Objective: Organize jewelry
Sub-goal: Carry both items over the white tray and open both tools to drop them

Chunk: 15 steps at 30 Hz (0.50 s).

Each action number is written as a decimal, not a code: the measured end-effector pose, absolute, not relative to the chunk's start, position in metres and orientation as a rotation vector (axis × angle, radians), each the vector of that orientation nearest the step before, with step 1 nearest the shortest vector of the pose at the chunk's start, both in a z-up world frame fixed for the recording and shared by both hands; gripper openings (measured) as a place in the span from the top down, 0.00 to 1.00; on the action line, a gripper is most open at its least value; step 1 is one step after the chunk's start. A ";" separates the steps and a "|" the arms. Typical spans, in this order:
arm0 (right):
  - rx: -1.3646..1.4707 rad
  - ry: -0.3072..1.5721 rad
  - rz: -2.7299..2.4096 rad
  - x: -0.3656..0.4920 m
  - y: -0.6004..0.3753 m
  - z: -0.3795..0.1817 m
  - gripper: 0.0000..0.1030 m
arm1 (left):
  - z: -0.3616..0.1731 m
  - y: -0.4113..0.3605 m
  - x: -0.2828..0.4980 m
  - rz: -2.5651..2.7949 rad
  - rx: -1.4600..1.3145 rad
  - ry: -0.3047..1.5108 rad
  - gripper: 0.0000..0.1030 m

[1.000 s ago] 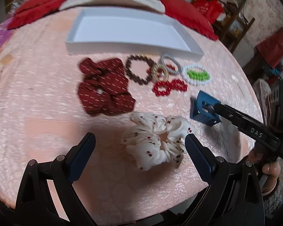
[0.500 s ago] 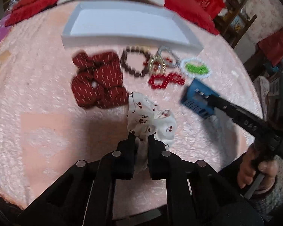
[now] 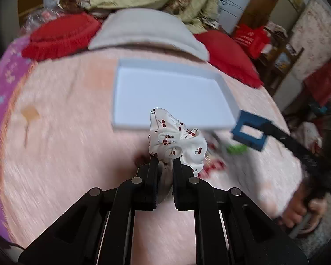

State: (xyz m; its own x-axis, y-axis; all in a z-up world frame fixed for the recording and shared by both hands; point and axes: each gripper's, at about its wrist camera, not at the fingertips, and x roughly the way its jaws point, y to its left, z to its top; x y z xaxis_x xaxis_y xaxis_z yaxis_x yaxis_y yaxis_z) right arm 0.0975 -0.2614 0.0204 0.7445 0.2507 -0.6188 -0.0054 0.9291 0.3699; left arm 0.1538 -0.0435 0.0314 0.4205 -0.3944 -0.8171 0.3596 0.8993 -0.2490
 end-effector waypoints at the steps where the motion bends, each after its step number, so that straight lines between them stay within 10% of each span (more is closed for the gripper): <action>1: 0.347 0.714 0.138 0.108 -0.260 0.024 0.97 | 0.030 -0.046 0.170 -0.466 -0.033 1.037 0.91; 15: 0.520 0.809 0.188 0.285 -0.267 -0.042 0.97 | -0.038 -0.089 0.351 -0.324 0.067 1.087 0.91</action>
State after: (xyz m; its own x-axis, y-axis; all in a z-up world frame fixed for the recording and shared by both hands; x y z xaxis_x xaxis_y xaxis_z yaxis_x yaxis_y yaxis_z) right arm 0.2847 -0.2670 -0.0416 0.6820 0.3529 -0.6406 0.0349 0.8592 0.5104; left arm 0.3507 -0.0895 -0.0380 0.4227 -0.2256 -0.8777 0.2910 0.9510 -0.1043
